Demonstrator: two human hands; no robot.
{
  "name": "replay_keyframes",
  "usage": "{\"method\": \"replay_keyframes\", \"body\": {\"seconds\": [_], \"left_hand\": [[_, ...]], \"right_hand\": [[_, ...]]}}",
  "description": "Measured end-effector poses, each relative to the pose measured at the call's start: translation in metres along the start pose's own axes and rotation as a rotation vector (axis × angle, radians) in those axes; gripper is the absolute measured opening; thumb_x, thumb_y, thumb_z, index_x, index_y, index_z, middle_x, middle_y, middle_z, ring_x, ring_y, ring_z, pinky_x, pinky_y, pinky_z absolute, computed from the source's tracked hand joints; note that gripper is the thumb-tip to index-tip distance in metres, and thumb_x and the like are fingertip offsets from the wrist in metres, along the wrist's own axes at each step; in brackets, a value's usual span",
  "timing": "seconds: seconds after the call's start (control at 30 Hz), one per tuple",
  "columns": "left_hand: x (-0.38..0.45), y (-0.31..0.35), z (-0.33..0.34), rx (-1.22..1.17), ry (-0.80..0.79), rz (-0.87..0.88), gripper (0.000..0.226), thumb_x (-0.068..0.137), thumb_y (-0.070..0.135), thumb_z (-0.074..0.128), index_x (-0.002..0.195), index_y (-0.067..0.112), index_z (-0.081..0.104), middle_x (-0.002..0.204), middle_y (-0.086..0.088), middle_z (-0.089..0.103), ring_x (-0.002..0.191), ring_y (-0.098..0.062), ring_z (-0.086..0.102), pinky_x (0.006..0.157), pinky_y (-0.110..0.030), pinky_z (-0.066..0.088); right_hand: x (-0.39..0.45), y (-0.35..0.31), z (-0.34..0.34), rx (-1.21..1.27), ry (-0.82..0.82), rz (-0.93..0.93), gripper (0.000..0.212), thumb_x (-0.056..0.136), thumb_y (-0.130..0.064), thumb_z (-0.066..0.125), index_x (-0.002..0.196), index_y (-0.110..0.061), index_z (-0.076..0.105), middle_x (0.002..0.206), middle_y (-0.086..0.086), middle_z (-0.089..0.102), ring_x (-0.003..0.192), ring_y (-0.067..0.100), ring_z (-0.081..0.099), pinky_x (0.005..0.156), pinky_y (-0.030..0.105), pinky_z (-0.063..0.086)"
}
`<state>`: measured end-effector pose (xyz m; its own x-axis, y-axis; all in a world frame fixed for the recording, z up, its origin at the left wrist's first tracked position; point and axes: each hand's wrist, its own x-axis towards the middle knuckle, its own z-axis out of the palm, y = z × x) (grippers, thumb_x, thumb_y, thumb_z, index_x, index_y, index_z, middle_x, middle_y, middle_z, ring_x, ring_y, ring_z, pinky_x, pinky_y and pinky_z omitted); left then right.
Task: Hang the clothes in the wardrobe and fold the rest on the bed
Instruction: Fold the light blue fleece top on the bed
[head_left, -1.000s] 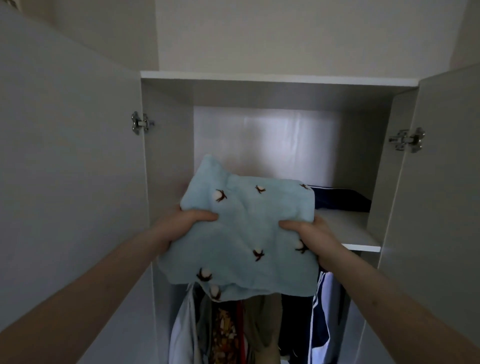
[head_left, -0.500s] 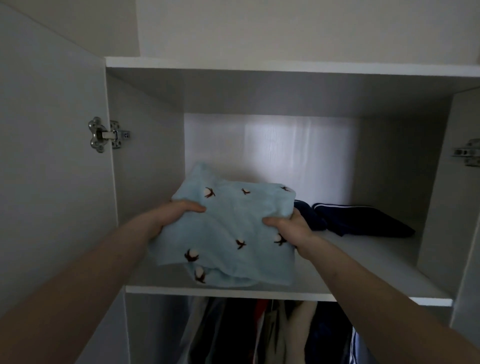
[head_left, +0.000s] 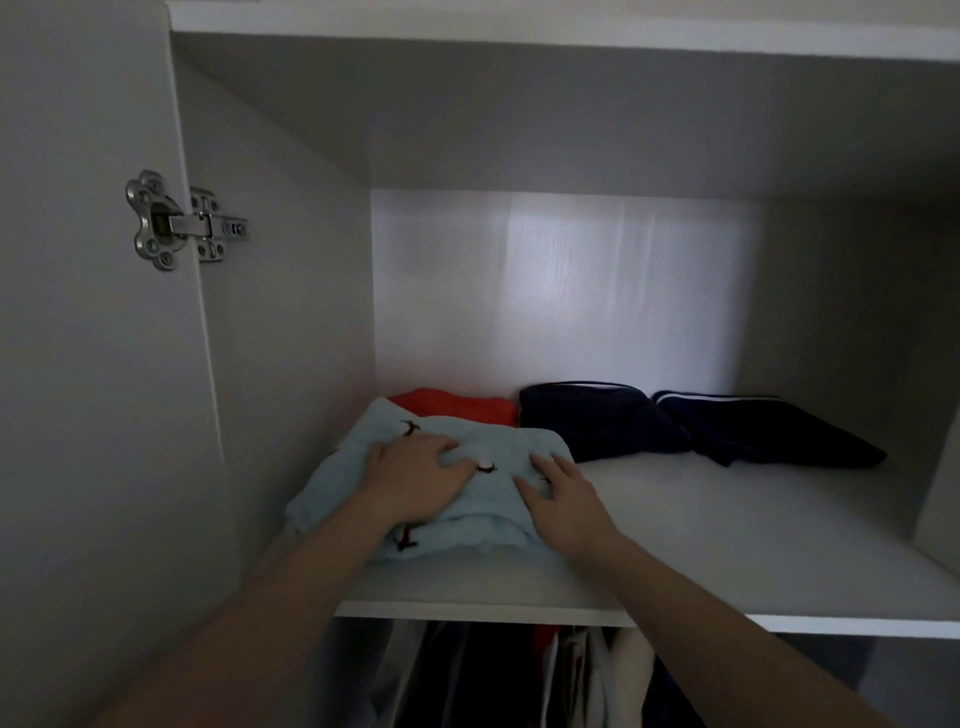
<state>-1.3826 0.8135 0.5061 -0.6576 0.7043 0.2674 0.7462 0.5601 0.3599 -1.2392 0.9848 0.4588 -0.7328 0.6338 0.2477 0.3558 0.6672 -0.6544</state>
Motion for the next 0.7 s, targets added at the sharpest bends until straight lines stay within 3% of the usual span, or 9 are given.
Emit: {"method": "replay_keyframes", "body": {"seconds": [0.1, 0.17, 0.27, 0.33, 0.43, 0.5, 0.6, 0.7], "left_hand": [[0.012, -0.012, 0.012, -0.026, 0.004, -0.020, 0.075, 0.080, 0.075, 0.023, 0.136, 0.038, 0.057, 0.142, 0.007, 0.060, 0.129, -0.020, 0.054, 0.117, -0.045, 0.030], [0.023, -0.025, 0.015, -0.074, 0.006, -0.021, 0.071, 0.083, 0.074, 0.027, 0.136, 0.036, 0.058, 0.141, 0.006, 0.062, 0.128, -0.021, 0.056, 0.116, -0.042, 0.032], [0.030, -0.035, 0.019, -0.102, 0.050, -0.015, 0.056, 0.092, 0.067, 0.035, 0.130, 0.036, 0.063, 0.134, 0.005, 0.067, 0.122, -0.021, 0.060, 0.112, -0.040, 0.037], [0.026, -0.029, 0.024, -0.039, 0.125, -0.020, 0.054, 0.093, 0.064, 0.033, 0.127, 0.035, 0.063, 0.131, 0.005, 0.068, 0.121, -0.021, 0.059, 0.112, -0.042, 0.034], [0.007, -0.007, 0.035, -0.070, 0.304, -0.012, 0.051, 0.096, 0.054, 0.040, 0.138, 0.030, 0.056, 0.141, 0.004, 0.061, 0.133, -0.022, 0.052, 0.119, -0.046, 0.025], [-0.013, 0.006, 0.048, -0.130, 0.302, 0.073, 0.064, 0.091, 0.064, 0.031, 0.145, 0.034, 0.048, 0.153, 0.005, 0.049, 0.144, -0.023, 0.038, 0.123, -0.047, 0.017], [-0.034, 0.011, 0.074, 0.018, 0.155, 0.130, 0.076, 0.086, 0.077, 0.011, 0.157, 0.048, 0.018, 0.170, 0.013, 0.002, 0.156, -0.017, -0.006, 0.122, -0.047, -0.014], [-0.028, 0.007, 0.078, 0.047, 0.085, 0.086, 0.068, 0.095, 0.074, 0.018, 0.158, 0.050, 0.009, 0.170, 0.015, -0.008, 0.156, -0.017, -0.013, 0.122, -0.048, -0.017]], "right_hand": [[0.005, -0.004, 0.009, 0.008, 0.033, 0.008, 0.064, 0.100, -0.059, 0.051, 0.156, -0.031, 0.041, 0.168, 0.003, 0.027, 0.153, 0.030, 0.028, 0.125, 0.042, 0.025], [0.008, -0.008, 0.014, 0.055, 0.040, 0.003, 0.066, 0.100, -0.058, 0.053, 0.158, -0.028, 0.040, 0.169, 0.003, 0.027, 0.154, 0.027, 0.025, 0.126, 0.042, 0.022], [0.009, -0.006, 0.009, 0.162, -0.087, 0.005, 0.071, 0.099, -0.055, 0.058, 0.161, -0.030, 0.033, 0.171, -0.002, 0.018, 0.158, 0.019, 0.014, 0.129, 0.039, 0.012], [0.004, 0.006, -0.001, 0.236, -0.181, -0.013, 0.077, 0.098, -0.056, 0.060, 0.163, -0.032, 0.026, 0.172, -0.007, 0.011, 0.158, 0.013, 0.008, 0.129, 0.036, 0.009], [-0.006, 0.022, -0.005, 0.194, -0.225, -0.067, 0.081, 0.097, -0.060, 0.058, 0.164, -0.034, 0.020, 0.172, -0.014, 0.005, 0.157, 0.005, 0.002, 0.125, 0.027, 0.006], [-0.007, 0.024, 0.002, 0.137, -0.174, -0.110, 0.078, 0.100, -0.057, 0.055, 0.165, -0.031, 0.019, 0.173, -0.011, 0.005, 0.158, 0.006, 0.001, 0.127, 0.028, 0.007], [-0.009, 0.021, 0.010, -0.016, -0.026, -0.157, 0.070, 0.106, -0.051, 0.047, 0.165, -0.027, 0.020, 0.173, -0.002, 0.012, 0.159, 0.015, 0.008, 0.128, 0.034, 0.015], [-0.018, 0.021, 0.010, -0.106, 0.071, -0.111, 0.069, 0.105, -0.057, 0.040, 0.165, -0.028, 0.020, 0.171, 0.004, 0.020, 0.156, 0.023, 0.022, 0.124, 0.043, 0.027]]}}
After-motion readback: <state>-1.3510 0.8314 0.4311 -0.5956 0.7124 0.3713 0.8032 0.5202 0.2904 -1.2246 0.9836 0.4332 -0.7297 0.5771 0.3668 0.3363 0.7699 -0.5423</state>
